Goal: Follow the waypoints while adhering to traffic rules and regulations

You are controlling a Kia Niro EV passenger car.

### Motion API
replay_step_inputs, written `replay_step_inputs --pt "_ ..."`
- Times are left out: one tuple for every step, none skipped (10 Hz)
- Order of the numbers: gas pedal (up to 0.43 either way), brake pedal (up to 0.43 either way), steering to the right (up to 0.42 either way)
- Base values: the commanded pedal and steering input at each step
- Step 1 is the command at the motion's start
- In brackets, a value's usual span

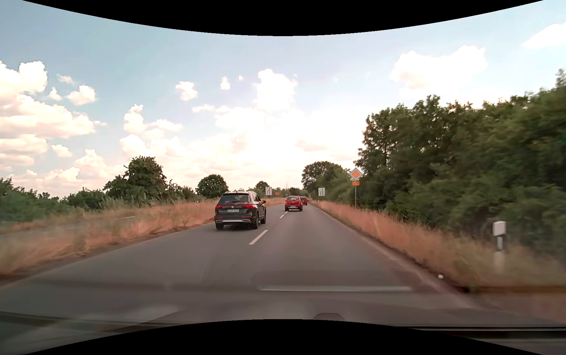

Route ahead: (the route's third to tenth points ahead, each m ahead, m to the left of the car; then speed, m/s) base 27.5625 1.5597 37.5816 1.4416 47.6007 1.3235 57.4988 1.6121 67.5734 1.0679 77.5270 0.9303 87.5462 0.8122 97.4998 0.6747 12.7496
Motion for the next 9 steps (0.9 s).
replay_step_inputs --pt "0.079 0.000 -0.002" --pt "0.079 0.000 -0.002" --pt "0.079 0.000 -0.001" --pt "0.079 0.000 -0.002" --pt "0.079 0.000 -0.002" --pt "0.079 0.000 -0.002" --pt "0.079 0.000 -0.002" --pt "0.079 0.000 -0.002" --pt "0.079 0.000 -0.002"
